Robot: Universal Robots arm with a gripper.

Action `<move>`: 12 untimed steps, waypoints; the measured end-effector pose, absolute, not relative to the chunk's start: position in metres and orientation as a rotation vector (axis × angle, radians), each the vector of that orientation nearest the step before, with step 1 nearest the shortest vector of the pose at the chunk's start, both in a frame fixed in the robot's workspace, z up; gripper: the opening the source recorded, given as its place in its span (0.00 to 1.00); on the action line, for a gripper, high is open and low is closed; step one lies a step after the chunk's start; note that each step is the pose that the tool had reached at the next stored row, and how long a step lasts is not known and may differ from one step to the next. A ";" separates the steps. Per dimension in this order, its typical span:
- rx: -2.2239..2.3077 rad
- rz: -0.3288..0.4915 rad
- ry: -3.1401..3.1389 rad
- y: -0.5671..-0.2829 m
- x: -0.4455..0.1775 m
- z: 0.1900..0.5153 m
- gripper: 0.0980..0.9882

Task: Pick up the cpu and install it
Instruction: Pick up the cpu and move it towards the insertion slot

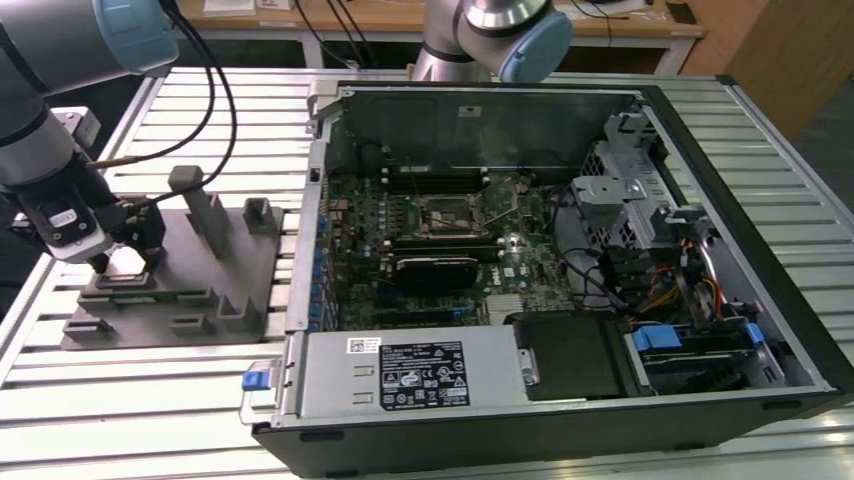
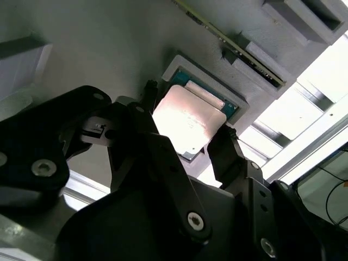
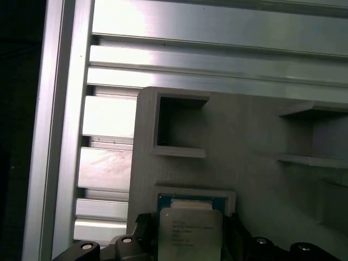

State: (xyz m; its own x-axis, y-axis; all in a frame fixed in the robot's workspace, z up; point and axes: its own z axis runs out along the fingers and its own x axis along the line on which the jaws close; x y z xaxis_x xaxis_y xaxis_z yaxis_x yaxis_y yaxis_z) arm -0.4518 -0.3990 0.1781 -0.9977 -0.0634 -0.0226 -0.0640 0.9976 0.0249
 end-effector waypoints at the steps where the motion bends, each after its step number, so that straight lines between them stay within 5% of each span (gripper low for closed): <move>1: -0.099 0.040 3.118 -0.399 -0.452 0.178 0.62; 12: -0.099 0.040 3.118 -0.399 -0.452 0.182 0.62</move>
State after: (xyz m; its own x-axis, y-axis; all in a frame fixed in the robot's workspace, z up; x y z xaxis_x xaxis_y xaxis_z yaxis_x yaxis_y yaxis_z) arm -0.4518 -0.3990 0.1823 -0.9977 -0.0634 -0.0228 -0.0639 0.9976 0.0250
